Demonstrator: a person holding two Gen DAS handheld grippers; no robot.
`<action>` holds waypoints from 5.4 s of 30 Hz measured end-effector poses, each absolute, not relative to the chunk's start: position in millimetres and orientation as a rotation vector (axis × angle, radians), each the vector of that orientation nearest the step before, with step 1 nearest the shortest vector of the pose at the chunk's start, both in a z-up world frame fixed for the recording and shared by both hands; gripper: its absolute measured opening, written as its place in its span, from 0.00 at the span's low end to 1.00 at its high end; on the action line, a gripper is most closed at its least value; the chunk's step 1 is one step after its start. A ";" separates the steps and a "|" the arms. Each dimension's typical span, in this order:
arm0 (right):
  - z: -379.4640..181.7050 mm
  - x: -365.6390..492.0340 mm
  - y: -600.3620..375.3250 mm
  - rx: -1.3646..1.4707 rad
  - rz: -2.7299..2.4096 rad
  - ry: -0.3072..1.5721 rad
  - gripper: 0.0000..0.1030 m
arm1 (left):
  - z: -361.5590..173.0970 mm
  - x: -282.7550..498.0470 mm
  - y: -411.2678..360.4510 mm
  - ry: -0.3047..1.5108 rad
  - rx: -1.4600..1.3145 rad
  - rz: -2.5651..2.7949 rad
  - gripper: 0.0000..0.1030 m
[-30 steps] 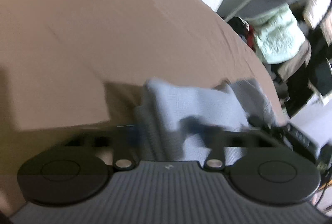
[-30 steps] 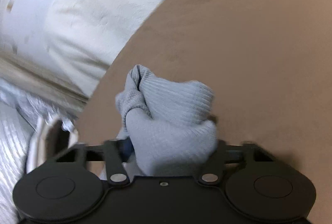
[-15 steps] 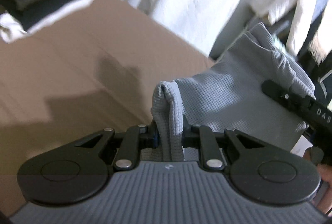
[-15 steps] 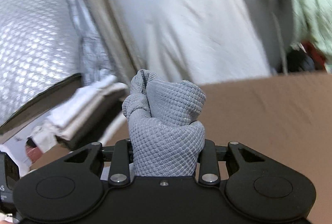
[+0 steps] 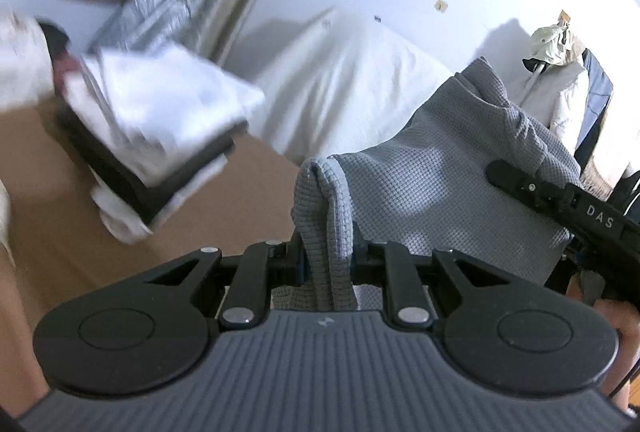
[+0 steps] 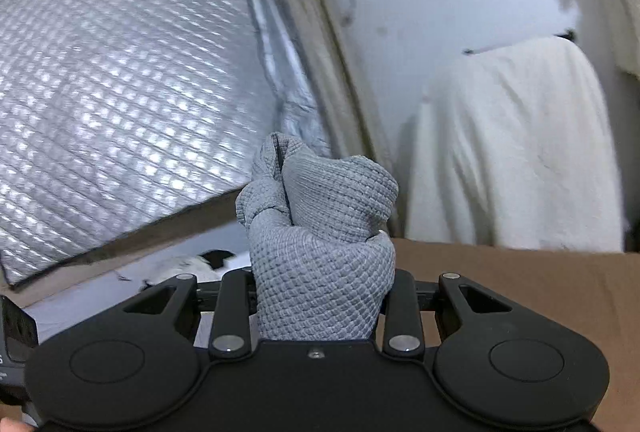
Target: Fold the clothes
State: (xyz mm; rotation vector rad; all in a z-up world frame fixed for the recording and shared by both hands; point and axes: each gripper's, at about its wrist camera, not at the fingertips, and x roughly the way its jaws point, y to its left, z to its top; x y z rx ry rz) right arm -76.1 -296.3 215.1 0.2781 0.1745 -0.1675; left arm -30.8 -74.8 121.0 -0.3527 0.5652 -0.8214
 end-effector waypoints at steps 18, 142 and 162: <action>177.4 140.5 -306.2 0.319 0.179 0.248 0.35 | 143.6 163.6 -57.5 0.598 -0.141 -0.568 0.17; 43.8 -27.8 -328.5 0.268 -0.358 0.590 0.84 | 56.7 17.4 -164.2 0.652 0.085 -0.330 1.00; 46.2 -40.6 -309.7 0.150 -0.494 0.595 0.87 | 51.3 18.8 -174.7 0.667 0.106 -0.343 1.00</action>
